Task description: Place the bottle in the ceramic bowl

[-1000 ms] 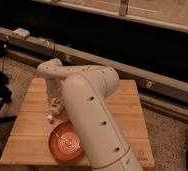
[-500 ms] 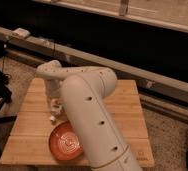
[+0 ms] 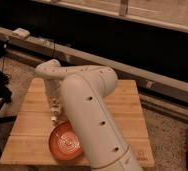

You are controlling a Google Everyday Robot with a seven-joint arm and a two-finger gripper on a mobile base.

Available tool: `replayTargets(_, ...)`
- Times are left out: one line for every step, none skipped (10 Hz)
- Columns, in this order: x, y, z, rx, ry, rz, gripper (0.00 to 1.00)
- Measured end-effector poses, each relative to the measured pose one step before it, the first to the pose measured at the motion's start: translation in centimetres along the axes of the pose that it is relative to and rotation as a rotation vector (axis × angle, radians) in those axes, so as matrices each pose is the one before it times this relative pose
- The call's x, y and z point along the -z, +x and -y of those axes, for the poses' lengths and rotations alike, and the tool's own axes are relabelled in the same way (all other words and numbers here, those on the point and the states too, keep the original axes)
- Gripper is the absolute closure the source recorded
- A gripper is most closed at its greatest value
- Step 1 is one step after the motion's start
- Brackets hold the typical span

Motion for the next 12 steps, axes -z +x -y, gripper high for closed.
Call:
replayTargets(1.118,0.414,-0.433,0.01756,-0.01264,0.00222,1.00)
replayTargets(1.666,0.637,-0.390,0.02447,-0.02015,0.00397,1.00)
replayTargets(1.137,0.579,-0.174,0.01748,-0.01419,0.00058,1.00)
replayTargets(1.505,0.843,-0.217,0.02070,-0.01876,0.00151,1.00)
replayTargets(1.162,1.036,-0.156,0.01690,-0.01116,-0.00044,1.00)
replayTargets(0.745,1.307,0.074,0.01590,-0.00140,-0.00419,1.00)
replayTargets(0.452,1.186,0.414,0.00824,-0.00726,-0.00052,1.00)
replayTargets(0.317,1.658,0.999,-0.00345,0.00032,-0.00731,1.00)
replayTargets(0.295,1.404,0.844,-0.00848,-0.00446,-0.00153,1.00)
replayTargets(0.092,1.377,0.543,-0.01018,-0.00376,-0.00088,1.00)
replayTargets(0.092,1.024,0.317,-0.00785,-0.00322,0.00189,1.00)
replayTargets(0.088,1.362,1.083,-0.02648,-0.00007,-0.00118,1.00)
